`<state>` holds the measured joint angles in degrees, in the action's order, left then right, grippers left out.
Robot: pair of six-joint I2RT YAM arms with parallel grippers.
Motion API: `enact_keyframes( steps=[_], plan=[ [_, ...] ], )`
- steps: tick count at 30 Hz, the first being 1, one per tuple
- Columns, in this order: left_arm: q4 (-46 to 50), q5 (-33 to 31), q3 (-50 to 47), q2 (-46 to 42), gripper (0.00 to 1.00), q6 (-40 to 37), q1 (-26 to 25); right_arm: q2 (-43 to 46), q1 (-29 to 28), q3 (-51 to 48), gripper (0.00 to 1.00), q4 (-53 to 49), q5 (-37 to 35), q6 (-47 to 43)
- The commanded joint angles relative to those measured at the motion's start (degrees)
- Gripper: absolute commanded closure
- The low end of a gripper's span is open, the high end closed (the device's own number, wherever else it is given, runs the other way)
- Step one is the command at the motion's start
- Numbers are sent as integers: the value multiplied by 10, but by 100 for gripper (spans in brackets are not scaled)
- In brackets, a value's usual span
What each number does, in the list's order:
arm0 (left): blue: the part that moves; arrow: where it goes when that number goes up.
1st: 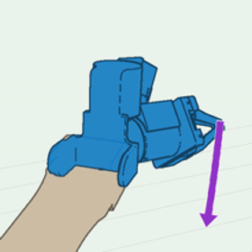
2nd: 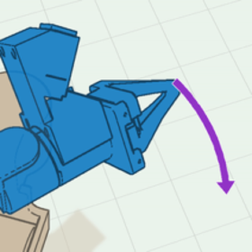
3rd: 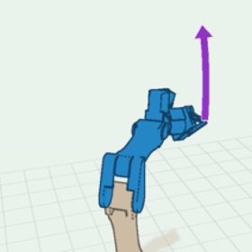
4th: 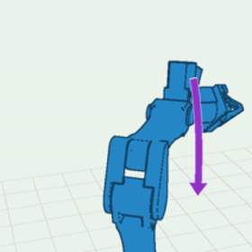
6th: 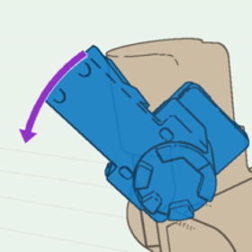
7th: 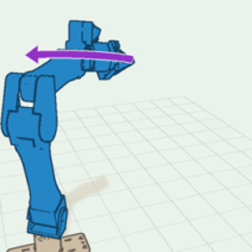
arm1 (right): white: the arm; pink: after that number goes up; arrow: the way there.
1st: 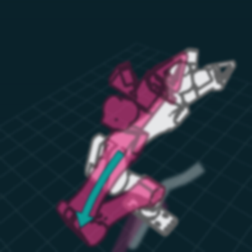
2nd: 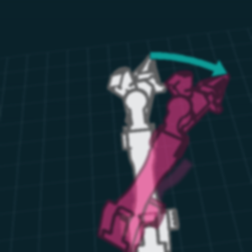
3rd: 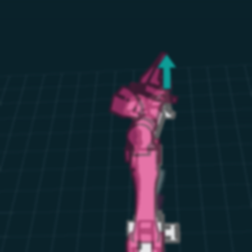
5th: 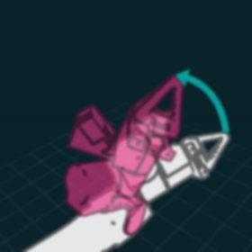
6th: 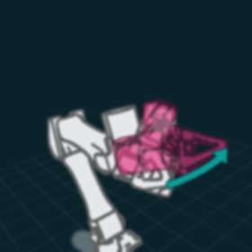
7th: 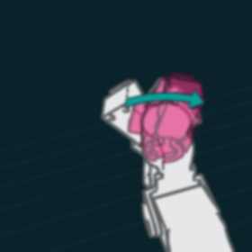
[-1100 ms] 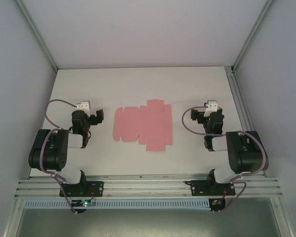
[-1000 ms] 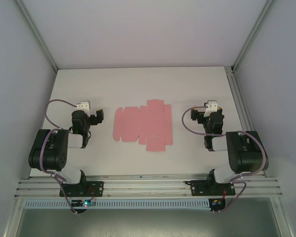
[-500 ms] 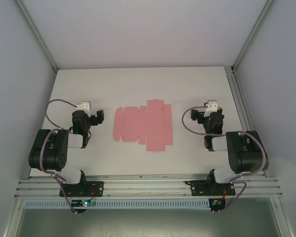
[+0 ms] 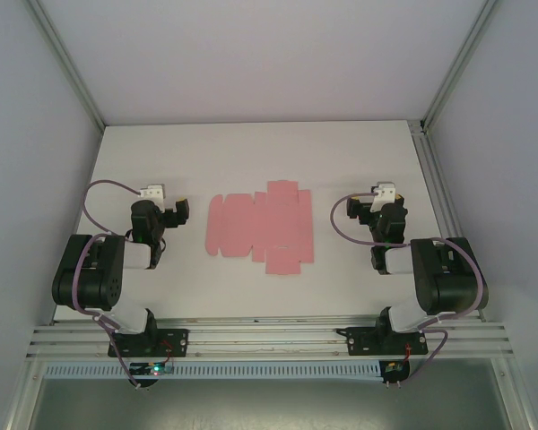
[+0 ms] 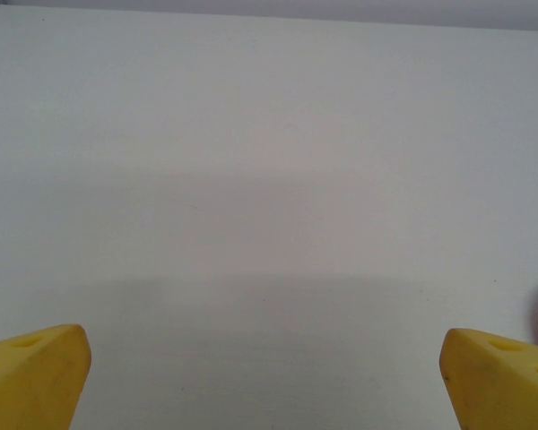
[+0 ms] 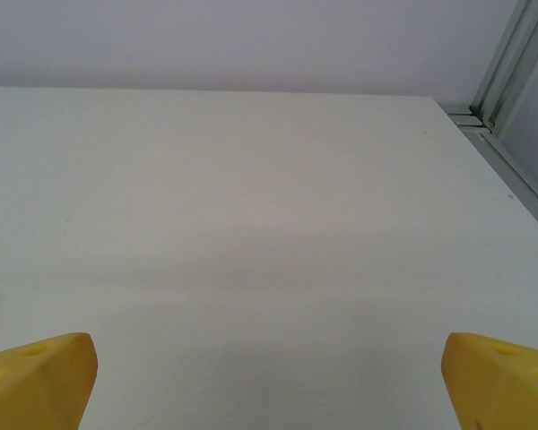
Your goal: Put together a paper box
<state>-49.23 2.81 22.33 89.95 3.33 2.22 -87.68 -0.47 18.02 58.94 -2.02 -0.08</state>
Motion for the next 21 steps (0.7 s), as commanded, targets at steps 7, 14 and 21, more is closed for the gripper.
enact_keyframes(
  steps=[7,14,21],
  plan=[
    [40,-6,24,-21,0,-10,-6,13,0,14,2,-6,-21,16],
    [430,-8,175,-117,0,106,-6,100,-68,159,2,-351,-82,14],
    [581,132,210,-122,0,239,-12,43,-222,335,7,-627,-75,89]
  ],
)
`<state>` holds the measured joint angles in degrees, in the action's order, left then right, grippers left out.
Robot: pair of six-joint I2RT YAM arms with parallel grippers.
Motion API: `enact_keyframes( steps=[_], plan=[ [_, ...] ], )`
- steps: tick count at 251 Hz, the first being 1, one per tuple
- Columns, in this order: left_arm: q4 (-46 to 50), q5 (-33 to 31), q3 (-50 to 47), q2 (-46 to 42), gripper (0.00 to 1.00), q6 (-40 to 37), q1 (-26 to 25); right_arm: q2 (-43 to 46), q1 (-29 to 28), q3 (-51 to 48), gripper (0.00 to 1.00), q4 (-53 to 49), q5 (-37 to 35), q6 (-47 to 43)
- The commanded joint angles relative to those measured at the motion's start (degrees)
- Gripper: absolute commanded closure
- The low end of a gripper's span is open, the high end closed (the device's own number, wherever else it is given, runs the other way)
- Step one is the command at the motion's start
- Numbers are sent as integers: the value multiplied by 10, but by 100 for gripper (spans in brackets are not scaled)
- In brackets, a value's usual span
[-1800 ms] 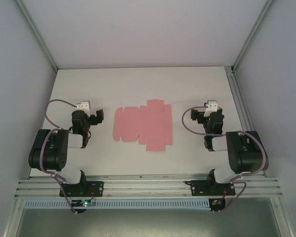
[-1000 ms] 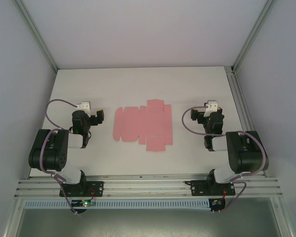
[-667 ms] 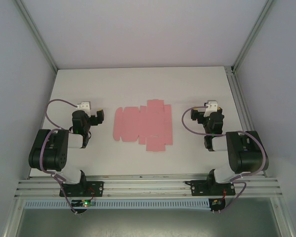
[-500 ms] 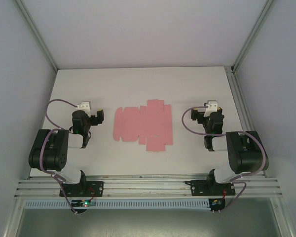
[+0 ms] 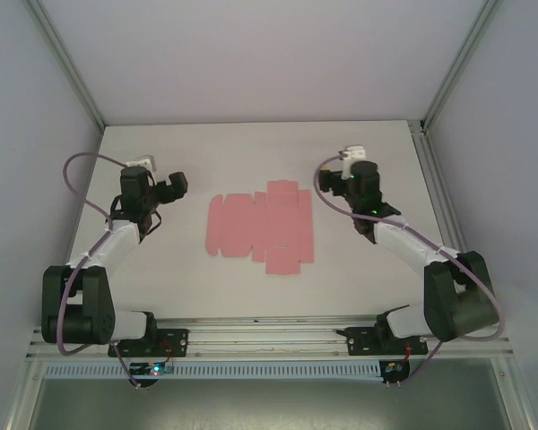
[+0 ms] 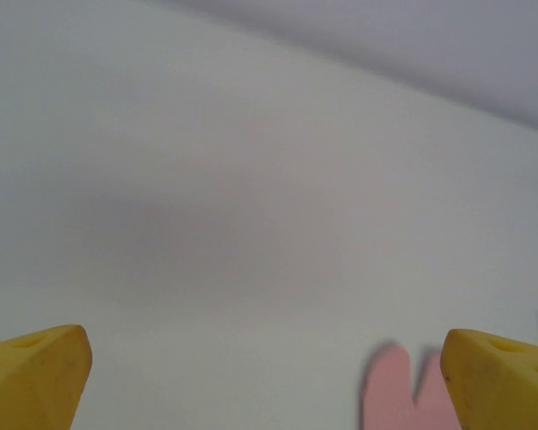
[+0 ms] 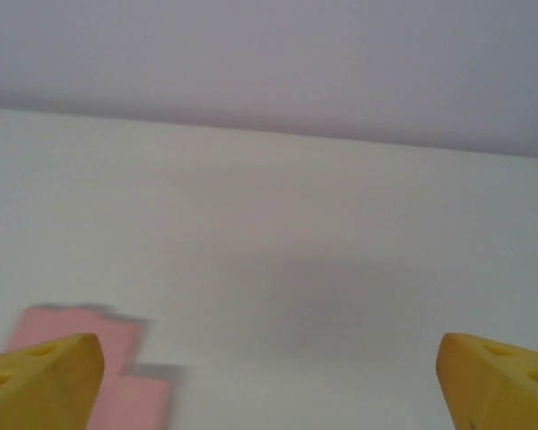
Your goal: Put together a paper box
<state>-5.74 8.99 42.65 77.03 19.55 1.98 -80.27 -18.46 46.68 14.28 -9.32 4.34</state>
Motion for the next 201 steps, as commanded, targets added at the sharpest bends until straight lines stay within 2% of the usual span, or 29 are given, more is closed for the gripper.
enact_keyframes(
  steps=[1,19,34,61,87,109,134,183,201],
  plan=[
    [174,79,16,12,0,84,-13,-48,-55,69,11,-199,2,65],
    [219,113,34,32,0,93,-17,-90,-71,103,21,-221,69,111],
    [223,162,39,52,0,102,-20,-133,-77,120,38,-213,147,145],
    [196,242,41,95,0,121,-25,-214,-81,154,52,-209,237,172],
    [195,266,56,137,0,124,-37,-265,-81,172,54,-222,224,188],
    [229,274,84,166,0,109,-46,-280,-80,173,55,-240,194,189],
    [217,283,89,185,0,110,-57,-297,-75,167,55,-253,174,197],
    [223,321,101,212,0,102,-65,-334,-55,127,57,-244,177,242],
    [208,353,96,214,1,102,-67,-339,-51,115,57,-240,183,250]
  ],
)
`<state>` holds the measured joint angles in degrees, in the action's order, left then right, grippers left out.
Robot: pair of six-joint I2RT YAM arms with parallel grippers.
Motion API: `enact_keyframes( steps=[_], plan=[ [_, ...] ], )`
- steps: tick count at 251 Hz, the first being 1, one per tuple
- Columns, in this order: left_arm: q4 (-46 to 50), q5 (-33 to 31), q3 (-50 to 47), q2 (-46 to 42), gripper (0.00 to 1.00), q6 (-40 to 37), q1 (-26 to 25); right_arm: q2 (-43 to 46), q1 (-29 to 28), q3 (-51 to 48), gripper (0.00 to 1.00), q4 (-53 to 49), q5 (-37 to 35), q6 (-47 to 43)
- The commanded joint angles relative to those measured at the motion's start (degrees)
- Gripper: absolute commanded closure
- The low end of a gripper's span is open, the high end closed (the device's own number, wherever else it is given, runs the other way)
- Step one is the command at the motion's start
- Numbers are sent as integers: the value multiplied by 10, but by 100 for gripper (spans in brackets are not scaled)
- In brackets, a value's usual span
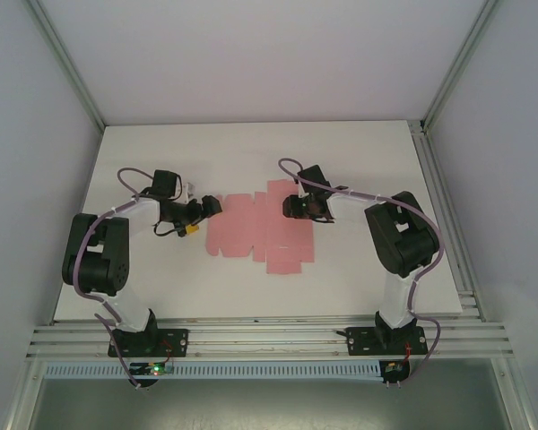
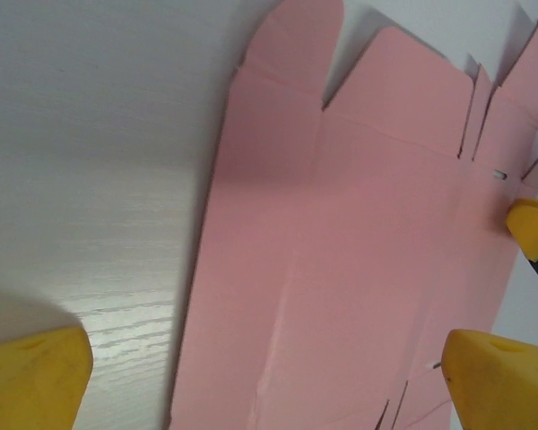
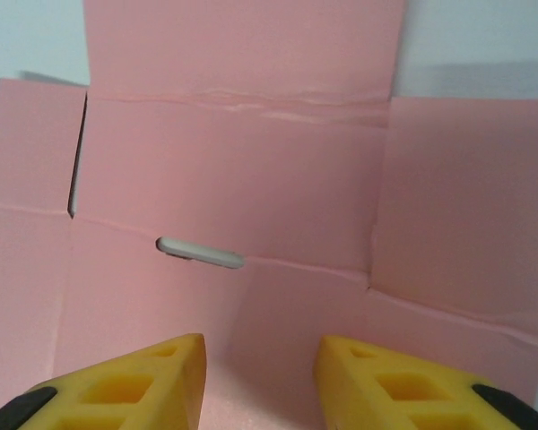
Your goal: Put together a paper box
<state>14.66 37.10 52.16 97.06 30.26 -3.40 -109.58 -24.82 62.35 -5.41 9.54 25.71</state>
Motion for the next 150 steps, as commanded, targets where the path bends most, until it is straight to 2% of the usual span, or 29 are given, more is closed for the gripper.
enact_keyframes(
  steps=[1,42,68,130,140,150],
  plan=[
    [2,75,1,15,0,-5,-13,-46,13,-42,57,-43,-5,36],
    [-95,173,-18,28,1,37,-14,-51,13,-60,57,-29,1,43],
    [-156,206,-24,36,2,69,-14,-56,12,-68,59,-20,12,42],
    [-223,206,-46,-16,6,98,-14,-54,20,-91,59,7,23,43],
    [-222,201,-49,-26,9,94,-15,-53,21,-93,59,12,27,41],
    [-210,193,-47,-31,17,89,-15,-53,21,-94,60,17,34,37]
  ],
)
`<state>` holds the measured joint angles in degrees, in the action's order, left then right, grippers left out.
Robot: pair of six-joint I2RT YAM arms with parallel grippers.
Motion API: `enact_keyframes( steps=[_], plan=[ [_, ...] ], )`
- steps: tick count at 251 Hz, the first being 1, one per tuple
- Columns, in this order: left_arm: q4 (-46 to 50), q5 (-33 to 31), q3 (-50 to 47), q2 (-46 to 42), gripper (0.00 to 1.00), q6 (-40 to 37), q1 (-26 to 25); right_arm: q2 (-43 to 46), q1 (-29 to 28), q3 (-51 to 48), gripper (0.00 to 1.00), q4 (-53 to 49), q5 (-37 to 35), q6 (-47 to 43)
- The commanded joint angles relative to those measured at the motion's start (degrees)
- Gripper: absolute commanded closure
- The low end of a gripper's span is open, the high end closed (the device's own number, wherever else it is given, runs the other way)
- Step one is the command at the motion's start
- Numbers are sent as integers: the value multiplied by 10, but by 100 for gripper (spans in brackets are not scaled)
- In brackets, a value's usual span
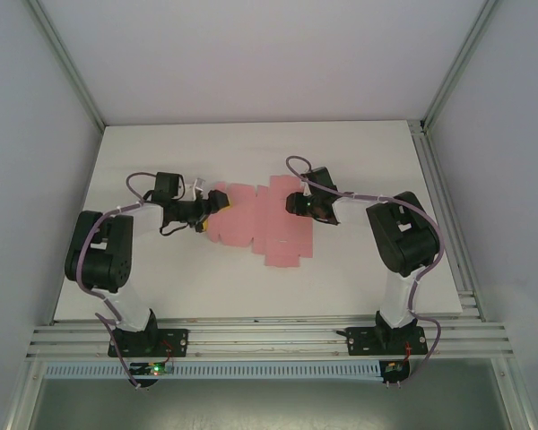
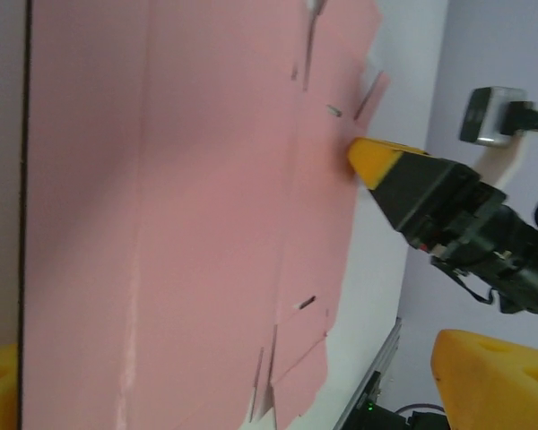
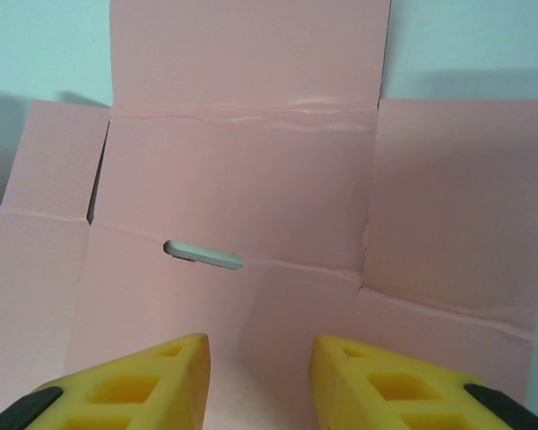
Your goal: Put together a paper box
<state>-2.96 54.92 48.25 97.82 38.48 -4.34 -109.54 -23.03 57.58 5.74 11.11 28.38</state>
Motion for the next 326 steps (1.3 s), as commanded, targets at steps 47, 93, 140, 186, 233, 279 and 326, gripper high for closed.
enact_keyframes(
  steps=[47,93,140,186,233,279,326],
  plan=[
    [22,-30,7,-29,67,-31,-15,-42,1,-55,59,-57,49,-5],
    [26,-42,19,-48,100,-58,-19,30,7,-68,52,-38,65,-35],
    [-13,14,10,-106,100,-96,-21,145,39,-116,35,15,118,-66],
    [-67,67,-20,-195,100,-120,-32,259,141,-238,2,192,264,-29],
    [-118,37,-43,-306,100,-93,-46,303,197,-307,2,408,429,63],
    [-110,-47,-53,-426,100,-68,-61,325,196,-305,6,444,448,94],
    [-124,-88,-78,-501,100,-30,-63,375,189,-322,20,527,466,135]
  ],
)
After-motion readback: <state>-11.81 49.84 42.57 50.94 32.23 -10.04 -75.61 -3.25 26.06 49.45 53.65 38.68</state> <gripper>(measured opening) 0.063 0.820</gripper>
